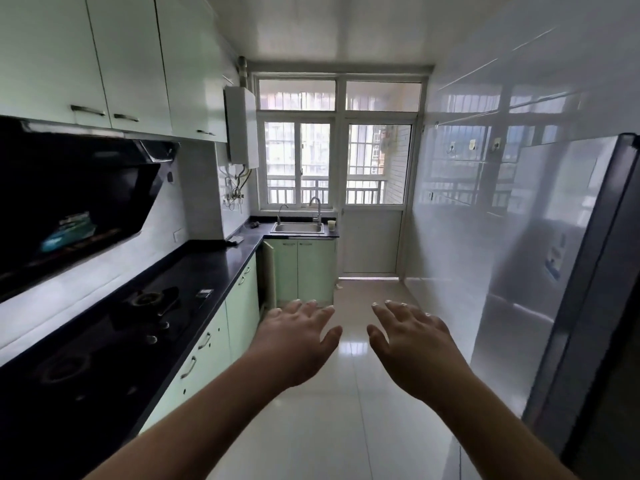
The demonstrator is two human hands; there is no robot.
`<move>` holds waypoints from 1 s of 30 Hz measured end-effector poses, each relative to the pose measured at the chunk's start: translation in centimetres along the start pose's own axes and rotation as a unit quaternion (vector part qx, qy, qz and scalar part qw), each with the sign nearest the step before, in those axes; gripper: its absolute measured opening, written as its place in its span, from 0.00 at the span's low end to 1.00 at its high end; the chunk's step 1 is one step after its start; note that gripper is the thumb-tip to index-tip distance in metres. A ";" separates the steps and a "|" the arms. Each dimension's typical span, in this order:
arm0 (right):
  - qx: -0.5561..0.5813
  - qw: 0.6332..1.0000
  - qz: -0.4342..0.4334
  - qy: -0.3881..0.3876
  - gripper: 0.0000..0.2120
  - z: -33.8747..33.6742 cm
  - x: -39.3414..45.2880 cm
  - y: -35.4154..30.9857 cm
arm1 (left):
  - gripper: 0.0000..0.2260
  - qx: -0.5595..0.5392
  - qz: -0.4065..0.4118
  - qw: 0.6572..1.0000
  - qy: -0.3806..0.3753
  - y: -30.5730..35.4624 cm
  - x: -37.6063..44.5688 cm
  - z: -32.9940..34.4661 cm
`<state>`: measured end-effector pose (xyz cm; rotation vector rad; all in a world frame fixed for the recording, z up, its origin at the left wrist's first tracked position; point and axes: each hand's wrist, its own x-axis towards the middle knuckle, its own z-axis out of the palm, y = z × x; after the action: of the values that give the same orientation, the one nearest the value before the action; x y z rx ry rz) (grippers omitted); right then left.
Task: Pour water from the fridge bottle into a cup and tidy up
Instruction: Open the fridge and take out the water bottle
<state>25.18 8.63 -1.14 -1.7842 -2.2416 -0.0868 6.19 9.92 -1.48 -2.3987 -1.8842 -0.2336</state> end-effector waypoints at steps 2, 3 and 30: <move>0.004 1.000 0.000 -0.003 0.26 0.7 1.4 0.1 | 0.26 -0.003 0.000 1.000 0.006 -0.3 1.4 0.6; 0.005 1.000 0.000 -0.005 0.26 1.1 2.3 0.1 | 0.26 -0.009 0.001 1.000 0.008 -0.6 2.2 1.0; -0.038 0.994 0.097 0.024 0.29 12.3 32.6 3.3 | 0.27 -0.046 0.103 0.994 0.008 -13.5 34.3 7.5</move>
<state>19.66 42.95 -5.28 -2.0073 -2.0472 -0.1767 1.54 47.17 -3.43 -2.6183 -1.6378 -0.3310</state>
